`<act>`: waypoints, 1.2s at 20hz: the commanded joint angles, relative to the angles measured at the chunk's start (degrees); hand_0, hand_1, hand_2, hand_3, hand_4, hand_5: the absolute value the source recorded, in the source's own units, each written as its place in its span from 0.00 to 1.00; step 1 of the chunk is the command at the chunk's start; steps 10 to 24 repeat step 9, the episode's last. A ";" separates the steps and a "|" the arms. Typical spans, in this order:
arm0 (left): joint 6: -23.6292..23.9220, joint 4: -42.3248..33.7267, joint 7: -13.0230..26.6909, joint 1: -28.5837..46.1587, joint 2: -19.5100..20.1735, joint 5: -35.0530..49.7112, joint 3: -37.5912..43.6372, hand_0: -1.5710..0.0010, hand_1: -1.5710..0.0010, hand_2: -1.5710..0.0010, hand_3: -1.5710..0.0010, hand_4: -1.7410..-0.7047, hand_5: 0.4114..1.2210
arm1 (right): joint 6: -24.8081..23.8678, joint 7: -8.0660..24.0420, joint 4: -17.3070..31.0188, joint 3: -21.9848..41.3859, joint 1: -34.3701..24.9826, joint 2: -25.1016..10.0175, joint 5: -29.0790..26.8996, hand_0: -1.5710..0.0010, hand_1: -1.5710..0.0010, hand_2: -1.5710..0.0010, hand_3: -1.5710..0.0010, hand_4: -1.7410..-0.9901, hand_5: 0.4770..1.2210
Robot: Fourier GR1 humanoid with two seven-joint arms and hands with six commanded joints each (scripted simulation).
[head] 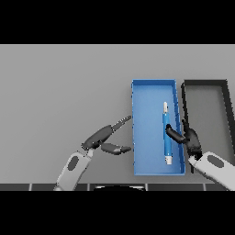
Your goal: Pick up the blue pipe and place it into the blue bin.
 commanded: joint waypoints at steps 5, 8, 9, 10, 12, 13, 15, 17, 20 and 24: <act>0.12 0.23 -0.53 0.00 0.01 -0.26 -0.08 1.00 1.00 1.00 1.00 0.83 0.02 | 0.80 0.02 0.55 1.78 -1.22 -0.36 -1.53 1.00 1.00 1.00 1.00 0.96 0.25; 0.35 -0.10 -1.34 0.43 0.12 -0.76 -0.45 1.00 1.00 1.00 1.00 0.83 0.02 | 1.71 -0.13 0.57 2.01 -1.71 -1.04 -1.91 1.00 1.00 1.00 1.00 0.96 0.23; 0.58 -0.23 -1.35 0.41 -0.05 -0.90 -0.54 1.00 1.00 1.00 1.00 0.83 0.02 | 1.85 -0.67 0.51 1.97 -1.33 -0.91 -2.01 1.00 1.00 1.00 1.00 0.96 0.22; 0.58 -0.23 -1.35 0.41 -0.05 -0.90 -0.54 1.00 1.00 1.00 1.00 0.83 0.02 | 1.85 -0.67 0.51 1.97 -1.33 -0.91 -2.01 1.00 1.00 1.00 1.00 0.96 0.22; 0.58 -0.23 -1.35 0.41 -0.05 -0.90 -0.54 1.00 1.00 1.00 1.00 0.83 0.02 | 1.85 -0.67 0.51 1.97 -1.33 -0.91 -2.01 1.00 1.00 1.00 1.00 0.96 0.22; 0.58 -0.23 -1.35 0.41 -0.05 -0.90 -0.54 1.00 1.00 1.00 1.00 0.83 0.02 | 1.85 -0.67 0.51 1.97 -1.33 -0.91 -2.01 1.00 1.00 1.00 1.00 0.96 0.22; 0.58 -0.23 -1.35 0.41 -0.05 -0.90 -0.54 1.00 1.00 1.00 1.00 0.83 0.02 | 1.85 -0.67 0.51 1.97 -1.33 -0.91 -2.01 1.00 1.00 1.00 1.00 0.96 0.22; 0.58 -0.23 -1.35 0.41 -0.05 -0.90 -0.54 1.00 1.00 1.00 1.00 0.83 0.02 | 1.85 -0.67 0.51 1.97 -1.33 -0.91 -2.01 1.00 1.00 1.00 1.00 0.96 0.22; 0.58 -0.23 -1.35 0.41 -0.05 -0.90 -0.54 1.00 1.00 1.00 1.00 0.83 0.02 | 1.85 -0.67 0.51 1.97 -1.33 -0.91 -2.01 1.00 1.00 1.00 1.00 0.96 0.22; 0.58 -0.23 -1.35 0.41 -0.05 -0.90 -0.54 1.00 1.00 1.00 1.00 0.83 0.02 | 1.85 -0.67 0.51 1.97 -1.33 -0.91 -2.01 1.00 1.00 1.00 1.00 0.96 0.22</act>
